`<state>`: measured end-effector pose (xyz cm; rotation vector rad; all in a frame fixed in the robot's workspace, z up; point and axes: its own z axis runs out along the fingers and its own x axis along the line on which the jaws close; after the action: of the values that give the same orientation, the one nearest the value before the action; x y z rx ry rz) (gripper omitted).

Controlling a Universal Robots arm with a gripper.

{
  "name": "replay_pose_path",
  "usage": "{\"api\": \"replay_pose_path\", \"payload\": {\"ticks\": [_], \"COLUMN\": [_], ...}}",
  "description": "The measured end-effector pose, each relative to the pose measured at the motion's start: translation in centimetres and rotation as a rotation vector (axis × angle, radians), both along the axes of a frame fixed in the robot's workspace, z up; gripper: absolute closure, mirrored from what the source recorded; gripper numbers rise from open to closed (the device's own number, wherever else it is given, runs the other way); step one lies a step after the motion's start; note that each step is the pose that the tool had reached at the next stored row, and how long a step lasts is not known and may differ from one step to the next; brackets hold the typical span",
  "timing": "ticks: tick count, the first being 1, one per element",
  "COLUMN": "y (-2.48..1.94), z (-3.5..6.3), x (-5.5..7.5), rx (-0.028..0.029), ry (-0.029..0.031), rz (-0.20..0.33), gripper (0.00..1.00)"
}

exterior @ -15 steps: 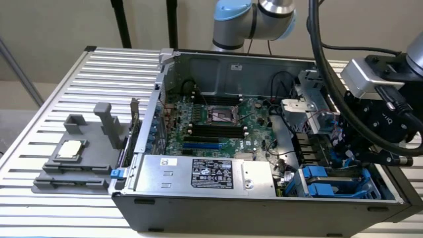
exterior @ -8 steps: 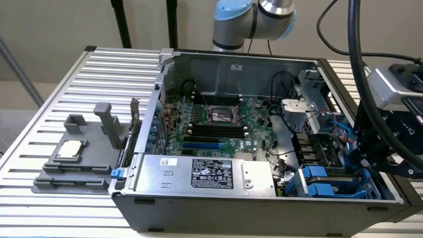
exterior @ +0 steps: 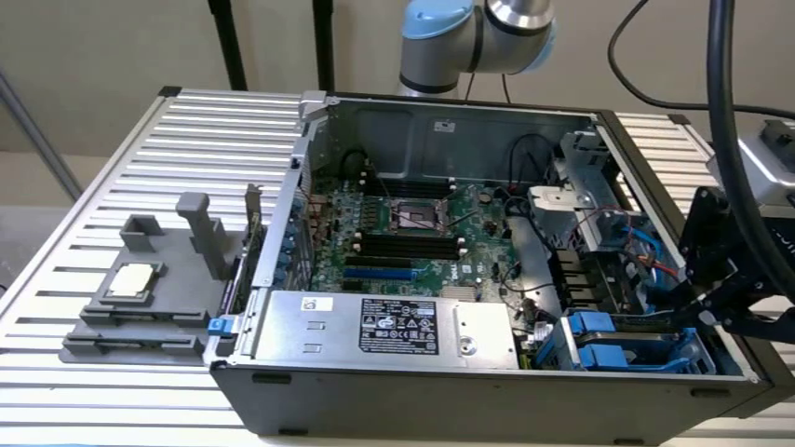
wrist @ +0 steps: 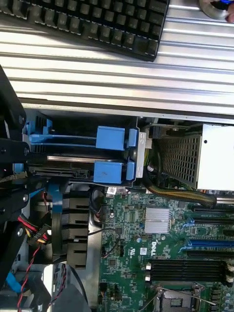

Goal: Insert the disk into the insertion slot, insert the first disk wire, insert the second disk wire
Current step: 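Insert the first disk wire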

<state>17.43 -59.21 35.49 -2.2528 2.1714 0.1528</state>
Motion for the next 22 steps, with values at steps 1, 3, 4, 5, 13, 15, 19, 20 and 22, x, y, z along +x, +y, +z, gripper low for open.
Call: {"api": "replay_pose_path", "payload": {"ticks": [1,3,4,5,13,15,19,20,22], "y": [0.00,-0.01,-0.01,-0.01,-0.01,-0.01,-0.01,-0.01,-0.01], "z": [-0.08,-0.22,-0.29,-0.34,-0.46,-0.50,-0.82,-0.87,-0.91], "x": [0.05,0.05,0.05,0.06,0.19,0.24,0.28,0.30,0.35], "rx": [0.0009,0.0024,0.0036,0.0048,0.0278,0.0310,0.0342,0.0352,0.0381], "ry": [0.0000,0.0000,0.0000,0.0000,-0.0003,-0.0003,-0.0003,-0.0003,-0.0003], "rz": [0.004,0.016,0.024,0.032,0.084,0.095,0.122,0.129,0.140], "gripper": [0.73,0.73,0.73,0.73,0.73,0.73,0.73,0.73,0.73]}}
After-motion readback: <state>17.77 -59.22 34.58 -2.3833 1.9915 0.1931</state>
